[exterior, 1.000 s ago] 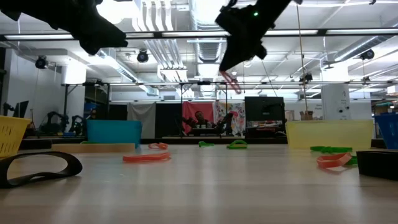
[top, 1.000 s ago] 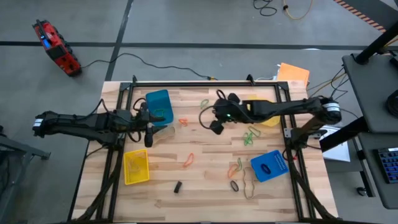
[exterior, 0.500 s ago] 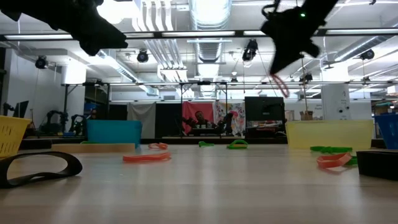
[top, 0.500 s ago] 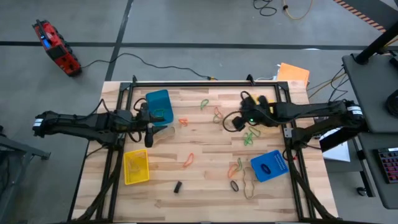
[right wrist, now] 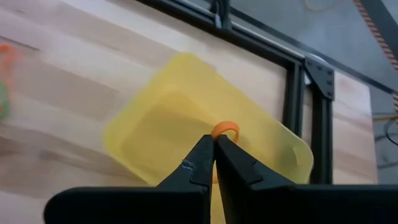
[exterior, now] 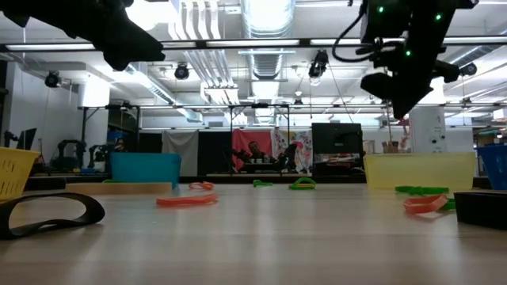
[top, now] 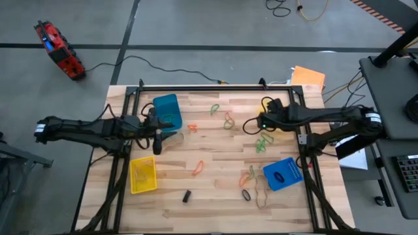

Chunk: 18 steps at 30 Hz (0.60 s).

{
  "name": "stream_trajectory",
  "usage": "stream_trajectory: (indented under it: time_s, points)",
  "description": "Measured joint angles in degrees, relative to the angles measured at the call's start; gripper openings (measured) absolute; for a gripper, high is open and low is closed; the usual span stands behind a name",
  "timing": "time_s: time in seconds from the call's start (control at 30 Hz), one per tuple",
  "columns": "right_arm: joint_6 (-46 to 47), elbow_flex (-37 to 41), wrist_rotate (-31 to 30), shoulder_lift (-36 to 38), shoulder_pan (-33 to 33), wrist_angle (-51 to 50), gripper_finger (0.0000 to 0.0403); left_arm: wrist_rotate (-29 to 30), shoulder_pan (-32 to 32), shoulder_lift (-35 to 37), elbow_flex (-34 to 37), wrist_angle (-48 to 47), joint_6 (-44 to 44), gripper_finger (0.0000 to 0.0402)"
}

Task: Sort rubber bands into baskets
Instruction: Put the orange rubber band into the light yellow bin

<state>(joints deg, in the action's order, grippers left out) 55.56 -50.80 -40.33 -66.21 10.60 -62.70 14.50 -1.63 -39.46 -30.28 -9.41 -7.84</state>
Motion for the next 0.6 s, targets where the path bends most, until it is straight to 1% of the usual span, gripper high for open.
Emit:
stream_trajectory:
  time_s: [0.17,0.3,0.6]
  points:
    - [-0.1,1.8,0.3,-0.7,2.7,0.0,0.0009,0.0,0.0,-0.8,0.0,0.0,0.0,0.0129]
    - [-1.3,2.3,2.8,-0.8,4.0,0.3,0.0009,0.0,0.0,-1.5,0.0,0.0,-0.2,0.0129]
    - [-1.5,2.3,3.0,-1.0,4.1,1.9,0.0009,0.0,0.0,-3.4,0.0,0.5,-0.2,0.0129]
